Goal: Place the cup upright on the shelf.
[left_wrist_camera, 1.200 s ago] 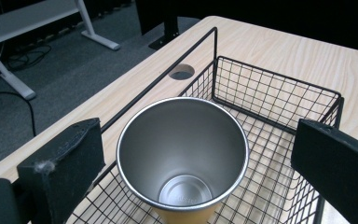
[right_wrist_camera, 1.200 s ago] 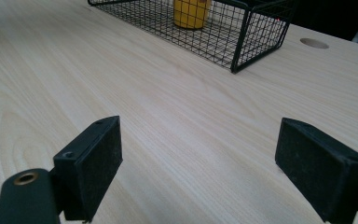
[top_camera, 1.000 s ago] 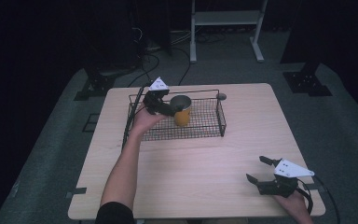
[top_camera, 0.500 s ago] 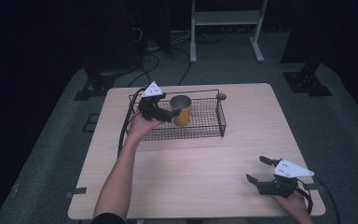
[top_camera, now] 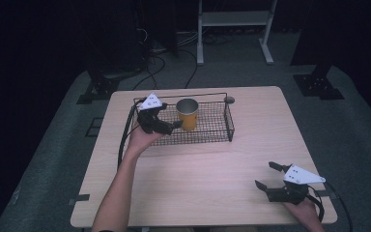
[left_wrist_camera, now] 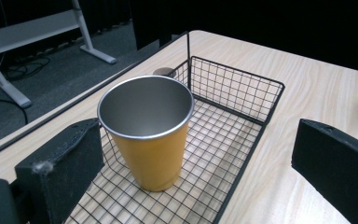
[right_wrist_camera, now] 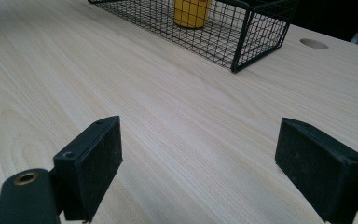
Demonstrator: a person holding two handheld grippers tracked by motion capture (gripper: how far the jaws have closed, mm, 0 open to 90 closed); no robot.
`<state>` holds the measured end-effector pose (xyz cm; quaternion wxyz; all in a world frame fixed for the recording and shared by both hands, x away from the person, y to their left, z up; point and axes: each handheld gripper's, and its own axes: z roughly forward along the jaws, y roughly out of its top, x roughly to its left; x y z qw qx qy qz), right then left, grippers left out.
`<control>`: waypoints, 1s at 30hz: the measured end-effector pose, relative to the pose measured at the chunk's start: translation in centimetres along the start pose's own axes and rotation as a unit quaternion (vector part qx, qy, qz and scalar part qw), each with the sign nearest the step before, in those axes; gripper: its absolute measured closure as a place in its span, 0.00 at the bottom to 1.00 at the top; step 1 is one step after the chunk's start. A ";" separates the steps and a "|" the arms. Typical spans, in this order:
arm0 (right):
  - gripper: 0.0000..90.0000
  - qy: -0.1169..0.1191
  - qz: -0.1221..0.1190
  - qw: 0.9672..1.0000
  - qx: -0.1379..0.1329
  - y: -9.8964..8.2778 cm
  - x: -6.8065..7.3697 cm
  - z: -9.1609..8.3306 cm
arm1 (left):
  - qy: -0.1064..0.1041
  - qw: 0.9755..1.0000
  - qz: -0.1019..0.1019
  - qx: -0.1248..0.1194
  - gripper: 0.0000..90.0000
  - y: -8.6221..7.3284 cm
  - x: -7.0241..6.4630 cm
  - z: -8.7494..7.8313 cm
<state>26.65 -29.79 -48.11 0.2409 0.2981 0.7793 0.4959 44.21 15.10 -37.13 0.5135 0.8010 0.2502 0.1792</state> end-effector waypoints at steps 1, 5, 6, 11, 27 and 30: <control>0.15 0.000 0.000 1.000 0.000 0.0 0.0 0.0 | 0.000 1.000 0.000 0.000 0.01 -0.1 -0.1 -0.1; 0.15 0.000 0.000 1.000 0.000 0.0 0.0 0.0 | -0.001 1.000 -0.004 -0.006 0.01 -0.5 -0.3 -0.5; 0.15 -0.001 0.000 1.000 0.000 0.0 0.0 0.0 | 0.000 1.000 -0.004 -0.008 0.01 -0.6 -0.4 -0.6; 0.15 0.000 -0.001 1.000 0.000 0.0 0.0 0.0 | -0.002 1.000 -0.003 -0.011 0.01 -1.0 -0.9 -1.0; 0.15 0.000 -0.003 1.000 0.000 0.0 0.0 0.0 | -0.006 1.000 -0.006 -0.030 0.01 -2.4 -2.5 -2.5; 0.15 0.000 -0.004 1.000 0.000 0.0 0.0 0.0 | -0.008 0.999 -0.009 -0.036 0.01 -2.9 -2.9 -2.8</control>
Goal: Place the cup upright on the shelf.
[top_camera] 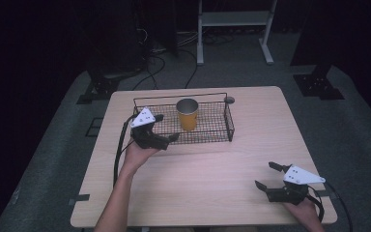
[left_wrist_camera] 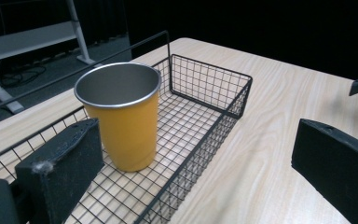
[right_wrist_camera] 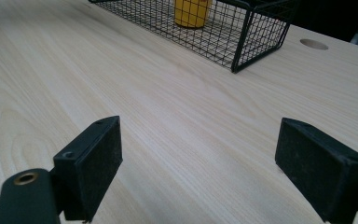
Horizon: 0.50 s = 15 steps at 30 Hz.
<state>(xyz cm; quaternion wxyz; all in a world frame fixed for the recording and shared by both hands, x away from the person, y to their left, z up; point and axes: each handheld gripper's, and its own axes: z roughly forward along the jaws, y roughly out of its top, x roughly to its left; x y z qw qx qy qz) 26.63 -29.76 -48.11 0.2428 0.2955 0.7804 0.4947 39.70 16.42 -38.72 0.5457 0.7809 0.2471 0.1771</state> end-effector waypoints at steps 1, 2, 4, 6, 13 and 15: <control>0.15 0.000 0.000 1.000 0.000 0.0 0.0 0.0 | -0.001 1.000 -0.002 0.001 0.01 -0.1 -0.1 -0.1; 0.15 0.000 0.000 1.000 0.000 0.0 0.0 0.0 | -0.001 1.000 -0.002 0.002 0.01 -0.2 -0.2 -0.1; 0.15 0.000 0.000 1.000 0.000 0.0 0.0 0.0 | 0.000 1.000 -0.001 -0.001 0.01 -0.4 -0.4 -0.3; 0.15 -0.001 0.000 1.000 0.001 0.0 0.0 0.0 | 0.002 1.000 -0.001 -0.004 0.01 -0.6 -0.6 -0.6; 0.15 -0.001 0.000 1.000 0.001 0.0 0.0 0.0 | 0.007 1.000 -0.003 -0.014 0.01 -1.1 -1.3 -1.6; 0.15 -0.001 -0.001 1.000 0.001 0.0 0.1 0.0 | 0.007 1.000 -0.005 -0.018 0.01 -1.3 -1.5 -1.9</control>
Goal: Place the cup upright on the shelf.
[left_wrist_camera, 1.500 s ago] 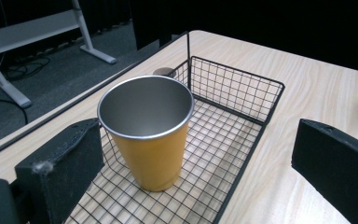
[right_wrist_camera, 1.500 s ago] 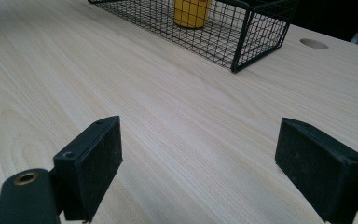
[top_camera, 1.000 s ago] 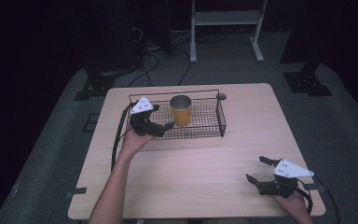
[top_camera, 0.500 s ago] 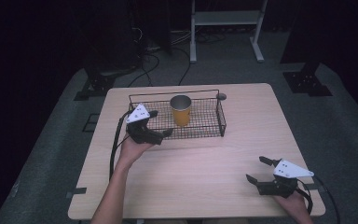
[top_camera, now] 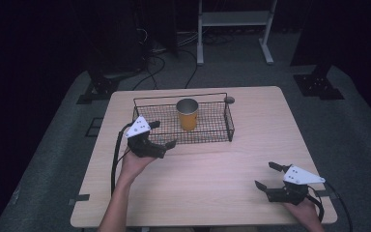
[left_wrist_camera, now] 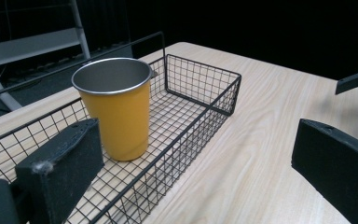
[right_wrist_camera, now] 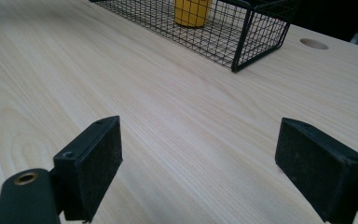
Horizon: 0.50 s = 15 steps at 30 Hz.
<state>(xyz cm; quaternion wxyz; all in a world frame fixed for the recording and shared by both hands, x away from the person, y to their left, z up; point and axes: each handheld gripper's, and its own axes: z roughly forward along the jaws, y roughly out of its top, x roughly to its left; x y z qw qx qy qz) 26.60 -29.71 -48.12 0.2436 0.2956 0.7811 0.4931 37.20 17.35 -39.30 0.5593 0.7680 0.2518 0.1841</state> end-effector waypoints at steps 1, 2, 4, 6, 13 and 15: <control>0.15 0.000 0.000 1.000 0.000 0.0 0.0 0.0 | 0.000 1.000 0.000 -0.002 0.01 -0.1 -0.2 -0.1; 0.15 0.000 -0.001 1.000 0.000 0.0 0.0 0.0 | 0.001 1.000 0.001 -0.002 0.01 -0.2 -0.3 -0.2; 0.15 -0.001 0.000 1.000 0.000 0.0 0.0 0.0 | 0.002 1.000 0.002 -0.006 0.01 -0.3 -0.6 -0.5; 0.15 -0.001 0.000 1.000 0.000 0.0 0.0 0.0 | 0.003 1.000 0.002 -0.011 0.01 -0.4 -0.8 -0.8; 0.15 -0.001 0.000 1.000 0.001 0.0 0.0 0.0 | 0.007 1.000 0.004 -0.020 0.01 -0.7 -1.5 -1.5; 0.15 -0.001 0.000 1.000 0.001 0.0 0.0 0.0 | 0.008 1.000 0.006 -0.020 0.01 -0.8 -1.7 -1.7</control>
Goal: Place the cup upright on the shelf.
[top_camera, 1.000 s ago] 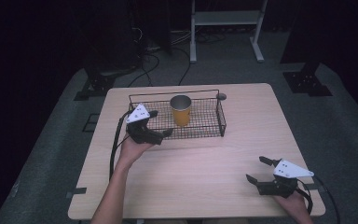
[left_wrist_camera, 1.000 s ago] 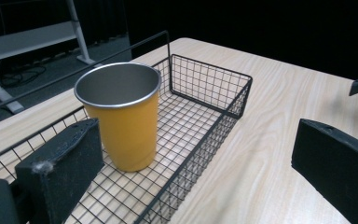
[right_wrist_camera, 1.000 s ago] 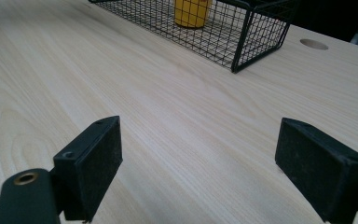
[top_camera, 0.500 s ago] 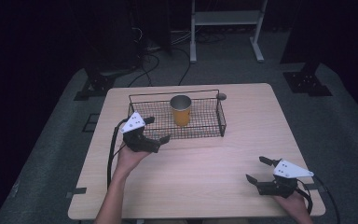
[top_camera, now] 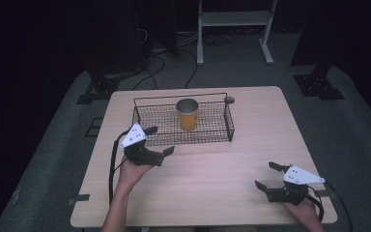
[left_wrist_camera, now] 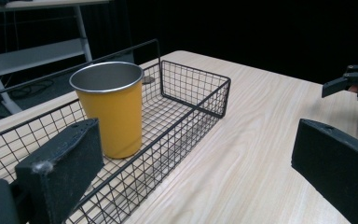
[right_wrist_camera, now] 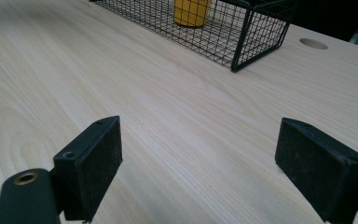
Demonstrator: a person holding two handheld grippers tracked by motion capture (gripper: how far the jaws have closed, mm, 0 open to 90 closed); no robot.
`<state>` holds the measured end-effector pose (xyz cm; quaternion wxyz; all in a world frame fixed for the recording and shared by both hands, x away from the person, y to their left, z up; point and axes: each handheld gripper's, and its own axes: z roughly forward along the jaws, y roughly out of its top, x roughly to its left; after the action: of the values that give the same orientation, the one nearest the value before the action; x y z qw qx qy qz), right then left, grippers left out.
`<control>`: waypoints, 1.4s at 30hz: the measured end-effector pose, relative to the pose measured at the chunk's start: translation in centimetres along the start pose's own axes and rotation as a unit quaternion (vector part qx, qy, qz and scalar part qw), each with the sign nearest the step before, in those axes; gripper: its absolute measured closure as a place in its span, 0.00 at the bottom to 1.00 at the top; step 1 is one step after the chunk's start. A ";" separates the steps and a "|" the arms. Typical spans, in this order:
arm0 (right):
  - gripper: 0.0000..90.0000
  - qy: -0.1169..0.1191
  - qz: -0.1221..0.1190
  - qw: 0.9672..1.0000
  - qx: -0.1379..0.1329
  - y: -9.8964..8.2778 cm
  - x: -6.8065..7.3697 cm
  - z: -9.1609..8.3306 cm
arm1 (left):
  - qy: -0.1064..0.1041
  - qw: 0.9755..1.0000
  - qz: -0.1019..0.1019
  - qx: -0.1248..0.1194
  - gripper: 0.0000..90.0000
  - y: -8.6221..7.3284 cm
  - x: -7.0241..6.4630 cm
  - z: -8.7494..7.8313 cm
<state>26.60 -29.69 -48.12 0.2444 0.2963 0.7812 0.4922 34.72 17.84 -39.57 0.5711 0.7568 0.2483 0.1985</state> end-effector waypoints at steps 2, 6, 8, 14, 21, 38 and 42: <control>0.15 0.000 0.000 1.000 0.000 0.0 0.0 0.0 | 0.001 1.000 0.001 0.001 0.01 -0.1 -0.2 -0.1; 0.15 0.000 -0.001 1.000 0.000 0.0 0.0 0.0 | 0.001 1.000 0.000 0.001 0.01 -0.5 -0.7 -0.4; 0.15 0.000 -0.001 1.000 0.000 0.0 0.0 0.0 | 0.001 1.000 -0.001 -0.004 0.01 -0.6 -0.8 -0.6; 0.15 0.000 0.000 1.000 0.000 0.0 0.0 0.0 | 0.001 1.000 -0.001 -0.013 0.01 -0.8 -1.4 -1.2; 0.15 0.000 0.001 1.000 0.000 0.0 0.0 0.0 | 0.002 1.000 -0.007 -0.016 0.01 -1.6 -2.0 -1.8; 0.15 0.000 0.001 1.000 0.001 0.0 0.0 0.0 | 0.015 1.000 -0.014 -0.009 0.01 -4.1 -3.7 -3.8; 0.15 0.000 0.000 1.000 0.002 0.0 0.0 0.0 | 0.018 1.000 -0.013 -0.008 0.01 -4.5 -4.2 -4.1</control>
<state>26.59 -29.68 -48.12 0.2439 0.2967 0.7822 0.4905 28.33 19.51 -42.91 0.5755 0.7450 0.2667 0.2066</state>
